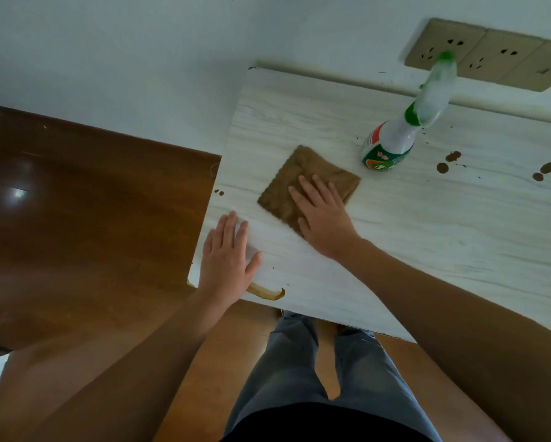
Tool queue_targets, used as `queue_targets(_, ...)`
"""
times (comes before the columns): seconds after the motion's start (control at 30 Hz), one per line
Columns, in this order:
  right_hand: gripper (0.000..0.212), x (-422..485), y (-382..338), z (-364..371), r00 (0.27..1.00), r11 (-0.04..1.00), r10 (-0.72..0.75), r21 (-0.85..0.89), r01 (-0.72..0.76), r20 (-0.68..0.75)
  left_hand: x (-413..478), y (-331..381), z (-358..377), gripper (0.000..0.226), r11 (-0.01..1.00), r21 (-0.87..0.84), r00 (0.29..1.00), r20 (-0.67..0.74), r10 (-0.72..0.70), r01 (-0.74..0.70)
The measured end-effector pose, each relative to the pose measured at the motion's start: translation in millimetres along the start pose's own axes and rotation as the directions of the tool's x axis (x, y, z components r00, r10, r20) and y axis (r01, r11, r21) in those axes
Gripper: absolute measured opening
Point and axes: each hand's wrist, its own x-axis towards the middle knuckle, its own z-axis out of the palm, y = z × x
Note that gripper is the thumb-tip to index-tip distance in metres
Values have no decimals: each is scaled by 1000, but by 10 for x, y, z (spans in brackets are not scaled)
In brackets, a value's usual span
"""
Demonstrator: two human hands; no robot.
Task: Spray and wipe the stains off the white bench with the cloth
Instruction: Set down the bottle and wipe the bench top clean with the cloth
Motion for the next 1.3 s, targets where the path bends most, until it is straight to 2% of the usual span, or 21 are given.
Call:
queue_targets(0.1, 67, -269, -129, 82, 992, 992, -117, -36, 118, 39, 5, -8, 18, 70, 1000, -15, 1000, -21, 13, -13)
queue_targets(0.17, 65, -394, -74, 89, 992, 992, -119, -23, 120, 48, 5, -24, 34, 68, 999, -16, 999, -33, 27, -27)
queue_targets(0.27, 67, -357, 87, 20, 998, 999, -36, -21, 37, 46, 2, -55, 71, 70, 1000, -13, 999, -49, 22, -23)
queue_targets(0.4, 68, 234, 280, -172, 992, 992, 122, -11, -122, 12, -3, -60, 142, 73, 999, -40, 998, -58, 8, -10)
queue_targets(0.57, 67, 836, -100, -168, 950, 951, 310, 11, -310, -18, -25, -61, 178, 72, 998, -57, 997, -79, -2, -2)
queue_targets(0.63, 65, 709, -344, -71, 967, 967, 253, 22, -253, -23, -25, -66, 176, 72, 998, -61, 997, -83, 0, -5)
queue_targets(0.73, 64, 248, -500, 55, 999, 999, 35, 5, -35, 6, -18, -69, 165, 72, 997, -75, 996, -85, -2, -5)
queue_targets(0.83, 65, -84, -308, 111, 990, 993, -116, -31, 118, 76, -9, -61, 157, 74, 995, -103, 997, -75, -9, 1)
queue_targets(0.9, 65, -24, -74, 62, 984, 985, -159, -49, 163, 81, -16, -63, 170, 72, 996, -88, 996, -90, -9, 1)
queue_targets(1.03, 65, 595, 276, -141, 1000, 999, -23, -30, 23, 6, -22, -67, 198, 71, 998, -65, 994, -107, -3, -4)
queue_targets(1.13, 66, 1066, 309, -285, 997, 997, 79, 17, -79, 17, -17, -67, 203, 71, 997, -79, 994, -105, -10, 2)
queue_targets(1.3, 63, 1024, 55, -257, 987, 988, 152, 19, -151, -58, -11, -45, 209, 71, 995, -97, 993, -119, -24, 12)
